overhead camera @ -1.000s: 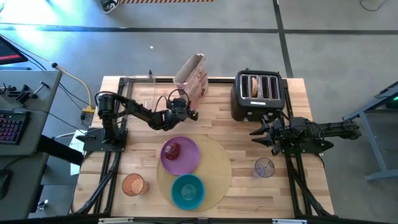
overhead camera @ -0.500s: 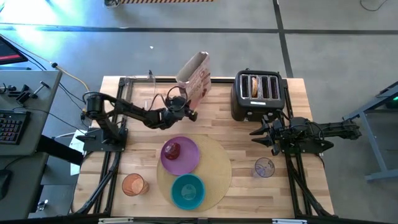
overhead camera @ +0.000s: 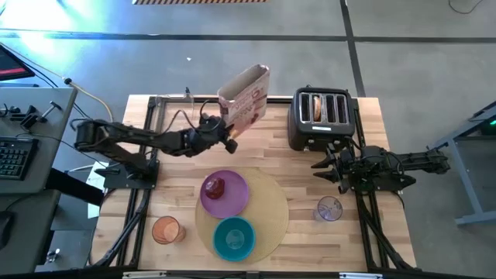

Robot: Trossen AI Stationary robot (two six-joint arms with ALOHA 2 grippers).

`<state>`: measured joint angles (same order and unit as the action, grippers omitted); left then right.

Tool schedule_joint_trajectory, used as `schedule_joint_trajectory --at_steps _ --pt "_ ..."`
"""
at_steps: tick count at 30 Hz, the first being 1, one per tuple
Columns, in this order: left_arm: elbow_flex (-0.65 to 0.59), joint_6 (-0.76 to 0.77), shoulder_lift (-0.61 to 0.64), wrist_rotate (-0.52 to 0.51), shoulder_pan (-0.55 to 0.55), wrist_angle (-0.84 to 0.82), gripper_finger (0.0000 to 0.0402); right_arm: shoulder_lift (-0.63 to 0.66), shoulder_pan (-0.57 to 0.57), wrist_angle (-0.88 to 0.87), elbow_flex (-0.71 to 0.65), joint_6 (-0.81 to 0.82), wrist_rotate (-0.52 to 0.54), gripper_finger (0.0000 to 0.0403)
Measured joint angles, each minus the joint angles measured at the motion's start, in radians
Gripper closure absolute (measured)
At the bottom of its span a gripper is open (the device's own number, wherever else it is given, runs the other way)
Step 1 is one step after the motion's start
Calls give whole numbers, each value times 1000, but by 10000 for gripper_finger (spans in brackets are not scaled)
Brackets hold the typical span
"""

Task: Arrange a breakfast setting
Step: Pour the cereal from the red cereal box into the blue bowl

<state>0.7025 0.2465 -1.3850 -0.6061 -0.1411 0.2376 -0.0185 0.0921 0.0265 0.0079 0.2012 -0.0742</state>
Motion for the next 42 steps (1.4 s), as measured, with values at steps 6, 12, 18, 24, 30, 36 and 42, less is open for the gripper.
schedule_joint_trajectory --at_steps 6,12,18,24,30,36,42 --pt "0 -53 133 42 18 -99 401 0 0 0 0 0 0 288" --pt "0 -131 241 111 32 -180 401 0 0 0 0 0 0 288" --pt "0 -213 333 221 32 -263 401 0 0 0 0 0 0 288" --pt "0 -334 405 246 32 -349 401 0 0 0 0 0 0 288" --pt "0 -417 467 244 32 -411 401 0 0 0 0 0 0 288" --pt "10 -499 516 258 32 -445 401 0 0 0 0 0 0 288" --pt "118 -544 522 288 32 -609 401 0 0 0 0 0 0 288"
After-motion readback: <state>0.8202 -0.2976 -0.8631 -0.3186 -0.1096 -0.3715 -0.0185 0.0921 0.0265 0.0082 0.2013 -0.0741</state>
